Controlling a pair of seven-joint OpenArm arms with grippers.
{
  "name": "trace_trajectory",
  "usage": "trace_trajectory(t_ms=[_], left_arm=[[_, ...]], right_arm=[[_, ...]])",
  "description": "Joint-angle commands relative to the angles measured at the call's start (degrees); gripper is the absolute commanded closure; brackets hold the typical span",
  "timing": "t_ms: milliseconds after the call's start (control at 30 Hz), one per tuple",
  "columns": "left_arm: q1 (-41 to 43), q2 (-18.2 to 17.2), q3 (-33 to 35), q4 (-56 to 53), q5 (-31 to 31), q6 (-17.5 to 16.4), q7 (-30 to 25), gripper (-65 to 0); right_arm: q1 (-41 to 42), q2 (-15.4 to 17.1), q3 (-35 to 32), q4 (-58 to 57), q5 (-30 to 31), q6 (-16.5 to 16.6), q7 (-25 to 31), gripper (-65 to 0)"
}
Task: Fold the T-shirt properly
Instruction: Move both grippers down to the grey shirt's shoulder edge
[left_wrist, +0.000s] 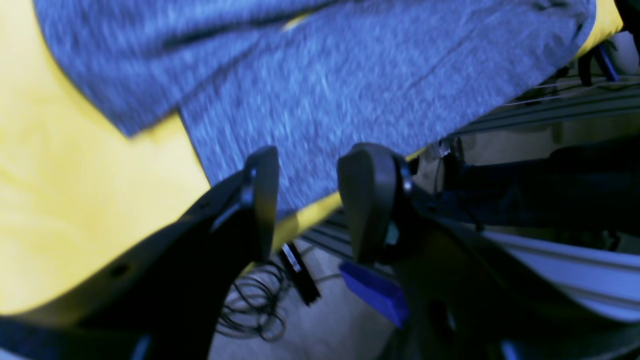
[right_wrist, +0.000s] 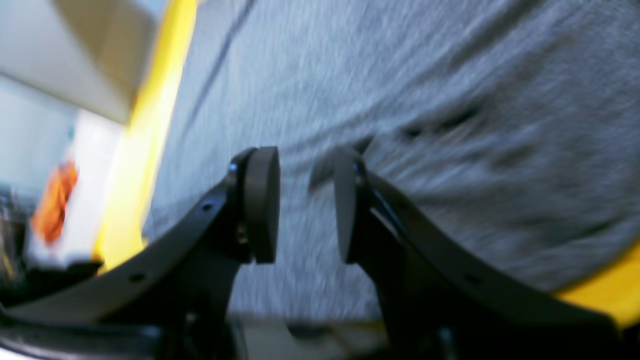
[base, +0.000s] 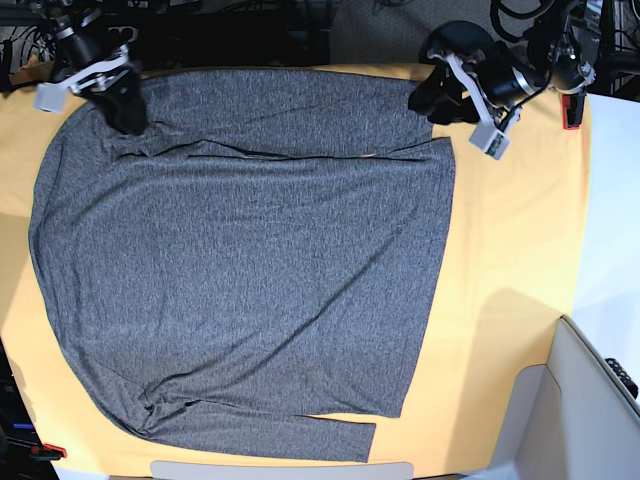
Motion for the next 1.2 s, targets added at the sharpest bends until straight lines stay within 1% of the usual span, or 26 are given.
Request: trace_trajectory(t_ms=[0,133,200,300,333,433,533,667,733,833,967,1067,1167], left_arm=[[0.2,-0.7,-0.4,0.6,-0.8,-0.3,-0.4,-23.6],[0.1,-0.8,-0.4,-1.4,-0.8,-0.3,-0.4,-23.6],[0.1,-0.7,-0.4,-2.6,-0.8,-0.3,-0.6,-23.6],[-0.9,-0.7,-0.2,-3.7,-0.8,-0.3,-0.7,-23.6],[-1.1,-0.7,-0.2,-3.9,-0.8,-0.3,-0.7,-23.6],[-1.1,-0.7,-0.1,-4.1,-0.8,-0.3,-0.7,-23.6],[-1.4,-0.4,-0.1,-4.1,-0.9,-0.3,-0.3,-23.6],[-1.4,0.4,0.0,-4.1,-0.9,-0.3,-0.3,-23.6],[-1.4,0.4,0.0,-4.1,-0.9,-0.3,-0.3,-23.6],[-1.4,0.4,0.0,-4.1,-0.9,-0.3,-0.3,-23.6],[-1.4,0.5,0.0,-4.1,-0.9,-0.3,-0.3,-23.6],[-1.4,1.7,0.0,-4.1,-0.8,-0.3,-0.2,-23.6],[-1.4,1.8,0.0,-4.1,-0.8,-0.3,-0.2,-23.6]], right_arm=[[-0.6,-0.7,2.9,0.8,1.8,0.9,-0.7,-19.5],[-0.7,-6.2,14.9,-3.4,9.6,0.8,-9.1,-19.5],[-0.1,-8.2,20.5,-7.1,13.0,0.7,-14.8,-19.5],[2.5,-10.9,27.7,-12.6,13.4,0.5,-22.7,-19.5],[3.5,-11.7,30.1,-14.3,13.4,0.0,-25.0,-19.5],[7.0,-13.6,34.4,-16.1,8.7,-4.0,-29.8,-19.5],[9.3,-14.8,35.7,-15.9,4.7,-6.9,-31.8,-19.5],[10.4,-14.8,35.7,-15.5,4.5,-7.0,-32.2,-19.5],[10.5,-15.0,35.8,-13.6,4.6,-7.0,-32.1,-19.5],[10.5,-16.1,35.8,-10.4,6.0,-6.9,-32.1,-19.5],[11.7,-16.3,35.7,-8.0,6.7,-6.9,-32.2,-19.5],[12.4,-16.4,35.6,-8.4,6.3,-6.9,-32.2,-19.5],[12.9,-16.5,35.5,-11.1,5.4,-6.9,-32.2,-19.5]])
